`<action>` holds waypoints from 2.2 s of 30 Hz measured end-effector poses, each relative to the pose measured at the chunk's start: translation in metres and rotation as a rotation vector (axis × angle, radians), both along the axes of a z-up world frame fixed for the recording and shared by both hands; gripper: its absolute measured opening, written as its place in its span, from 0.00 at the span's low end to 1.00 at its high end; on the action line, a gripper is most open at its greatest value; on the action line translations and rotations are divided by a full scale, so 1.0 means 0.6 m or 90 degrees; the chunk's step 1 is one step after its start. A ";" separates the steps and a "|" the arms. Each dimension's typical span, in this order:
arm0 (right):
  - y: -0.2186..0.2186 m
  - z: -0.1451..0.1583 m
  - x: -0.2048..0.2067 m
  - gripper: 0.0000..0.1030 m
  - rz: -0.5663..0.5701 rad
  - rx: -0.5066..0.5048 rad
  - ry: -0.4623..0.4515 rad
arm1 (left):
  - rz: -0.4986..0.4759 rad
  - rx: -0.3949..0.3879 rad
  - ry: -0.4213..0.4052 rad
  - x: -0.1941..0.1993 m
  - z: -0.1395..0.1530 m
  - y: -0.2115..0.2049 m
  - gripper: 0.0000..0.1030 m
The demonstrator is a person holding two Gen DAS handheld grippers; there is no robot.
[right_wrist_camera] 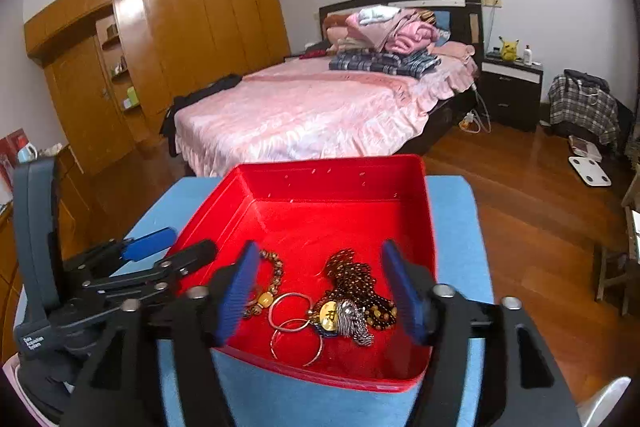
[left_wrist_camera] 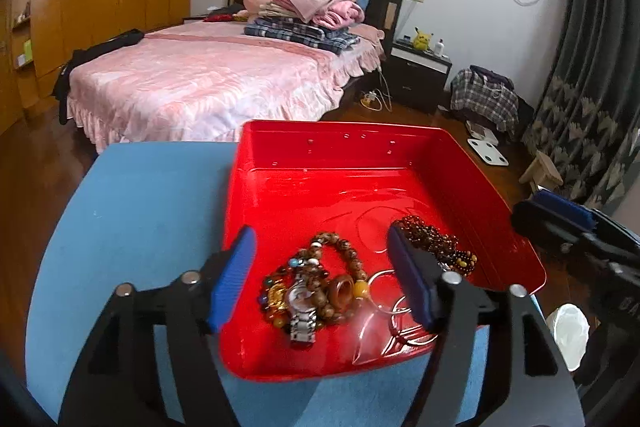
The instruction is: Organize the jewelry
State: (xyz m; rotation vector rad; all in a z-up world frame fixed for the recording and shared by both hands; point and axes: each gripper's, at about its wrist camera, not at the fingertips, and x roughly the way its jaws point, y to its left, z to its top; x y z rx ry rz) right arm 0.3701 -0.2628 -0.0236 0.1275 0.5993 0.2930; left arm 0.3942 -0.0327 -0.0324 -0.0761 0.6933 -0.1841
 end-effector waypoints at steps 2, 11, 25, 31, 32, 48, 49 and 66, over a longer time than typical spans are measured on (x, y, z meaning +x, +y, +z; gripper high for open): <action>-0.005 0.006 -0.017 0.73 -0.007 0.002 -0.009 | 0.004 0.003 -0.007 -0.013 0.008 0.008 0.69; -0.017 0.031 -0.082 0.89 -0.004 0.016 -0.029 | 0.024 0.020 -0.048 -0.088 0.041 0.026 0.87; -0.003 0.050 -0.172 0.94 0.022 0.007 -0.033 | 0.049 0.033 -0.077 -0.193 0.081 0.041 0.94; -0.003 0.069 -0.194 0.94 0.018 0.004 -0.054 | 0.048 0.038 -0.093 -0.222 0.101 0.035 0.94; -0.004 0.071 -0.196 0.94 0.016 0.004 -0.055 | 0.047 0.038 -0.095 -0.225 0.103 0.034 0.94; 0.000 0.100 -0.237 0.94 0.015 -0.014 -0.092 | 0.049 0.048 -0.138 -0.271 0.134 0.026 0.94; 0.000 0.101 -0.238 0.94 0.015 -0.014 -0.093 | 0.049 0.047 -0.140 -0.273 0.135 0.026 0.94; 0.000 0.110 -0.248 0.94 0.019 -0.019 -0.101 | 0.048 0.051 -0.150 -0.284 0.150 0.025 0.94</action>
